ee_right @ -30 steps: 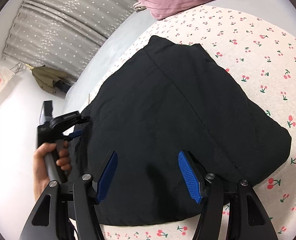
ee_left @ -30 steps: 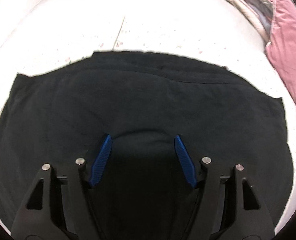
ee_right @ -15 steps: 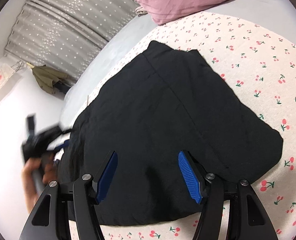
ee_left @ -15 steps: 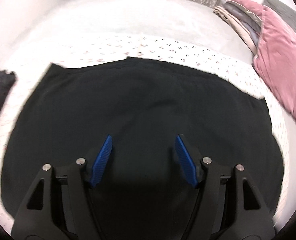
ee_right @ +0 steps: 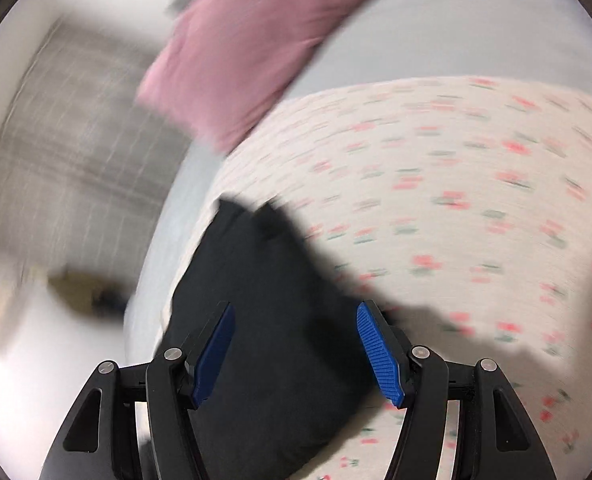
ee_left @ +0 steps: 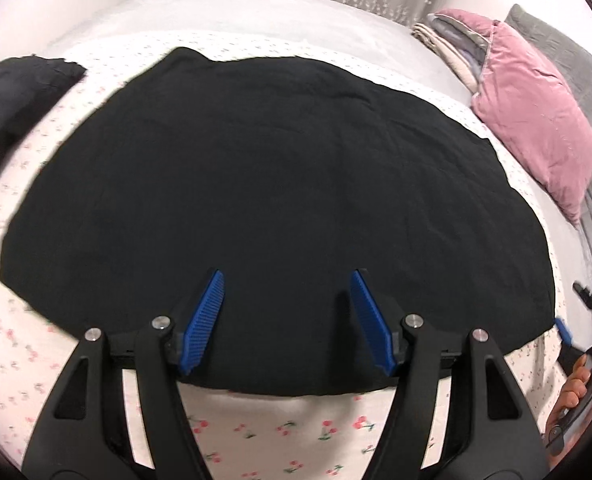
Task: Fold large clothes
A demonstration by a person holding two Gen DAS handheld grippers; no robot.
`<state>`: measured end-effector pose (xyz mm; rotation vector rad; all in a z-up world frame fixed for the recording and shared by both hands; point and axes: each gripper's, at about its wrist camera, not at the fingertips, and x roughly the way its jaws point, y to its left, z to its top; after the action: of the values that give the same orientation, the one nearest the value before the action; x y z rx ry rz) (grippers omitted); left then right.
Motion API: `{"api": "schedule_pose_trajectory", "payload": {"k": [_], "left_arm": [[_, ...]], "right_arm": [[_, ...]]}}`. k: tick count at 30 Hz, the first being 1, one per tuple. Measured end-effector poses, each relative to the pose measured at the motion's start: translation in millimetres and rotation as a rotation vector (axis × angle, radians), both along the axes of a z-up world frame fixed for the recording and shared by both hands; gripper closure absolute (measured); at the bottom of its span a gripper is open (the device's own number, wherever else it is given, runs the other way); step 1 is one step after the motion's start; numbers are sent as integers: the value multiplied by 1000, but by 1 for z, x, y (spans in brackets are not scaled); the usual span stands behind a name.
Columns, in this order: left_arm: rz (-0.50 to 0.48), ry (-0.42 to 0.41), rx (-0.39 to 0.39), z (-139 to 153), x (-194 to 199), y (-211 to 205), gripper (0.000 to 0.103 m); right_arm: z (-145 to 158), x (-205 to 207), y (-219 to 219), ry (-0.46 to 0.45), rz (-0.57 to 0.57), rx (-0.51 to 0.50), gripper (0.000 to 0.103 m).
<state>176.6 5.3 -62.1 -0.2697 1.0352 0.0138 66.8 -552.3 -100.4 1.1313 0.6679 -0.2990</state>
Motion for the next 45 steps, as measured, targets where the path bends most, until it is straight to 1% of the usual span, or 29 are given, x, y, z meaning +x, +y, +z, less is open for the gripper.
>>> {"api": "schedule_pose_trajectory", "payload": {"k": [1,2,3,4,6,8,9,12,15,20,21,22,23,25,27,28,31,33,35,37,38,40,41,45], "left_arm": [[-12,-11,0,0,0,-5,36],[-24,-27,3,2,0,-10,36],[-47,-53,18,4,0,-19,36],[-62,-69,32,4,-1,-25,36],[-87,-74,69,1,0,-39,36],[-106,-64,72,-3,6,-47,36],[-114,-60,91,-7,9,-53,36],[-125,-60,167,-16,14,-64,36],[-133,-71,207,-19,15,-69,36],[-134,-72,204,-20,13,-67,36],[-134,-72,206,-20,13,-68,36],[-134,-72,207,-20,13,-68,36],[-134,-72,208,-21,13,-69,36],[-135,-72,214,-21,13,-69,36],[-134,-72,218,-21,12,-70,36],[-133,-72,223,-21,11,-71,36],[-132,-73,241,-22,11,-75,36],[-135,-80,266,-23,10,-78,36],[-140,-86,284,-23,9,-81,36],[-142,-92,289,-24,8,-83,36],[-142,-93,287,-24,7,-83,36],[-145,-90,278,-23,7,-81,36],[-146,-87,271,-22,8,-80,36],[-147,-78,202,-17,8,-70,36]], "right_arm": [[-5,-13,-7,14,-73,37,38],[-9,-22,-10,21,-117,58,38],[-14,-31,-12,25,-156,84,38],[-20,-36,-12,35,-167,107,38],[-31,-33,-11,46,-132,164,38],[-44,-20,-2,44,-62,234,38],[-47,-15,4,33,-40,254,38],[-50,2,26,0,42,275,38],[-53,14,41,-5,78,269,37],[-48,24,50,-24,86,217,37],[-44,22,51,-39,89,208,41],[-37,22,54,-70,98,192,46],[-28,21,56,-104,114,168,50],[-10,22,62,-159,146,102,67],[6,22,70,-200,173,29,75],[14,22,75,-217,185,-10,77],[31,26,89,-261,222,-109,82],[45,28,99,-298,250,-176,83],[61,26,115,-345,294,-268,83],[78,23,134,-394,349,-366,84],[82,21,141,-411,368,-389,84],[88,22,151,-432,393,-426,84],[89,24,153,-435,395,-429,84],[86,26,143,-427,385,-391,84]]}}
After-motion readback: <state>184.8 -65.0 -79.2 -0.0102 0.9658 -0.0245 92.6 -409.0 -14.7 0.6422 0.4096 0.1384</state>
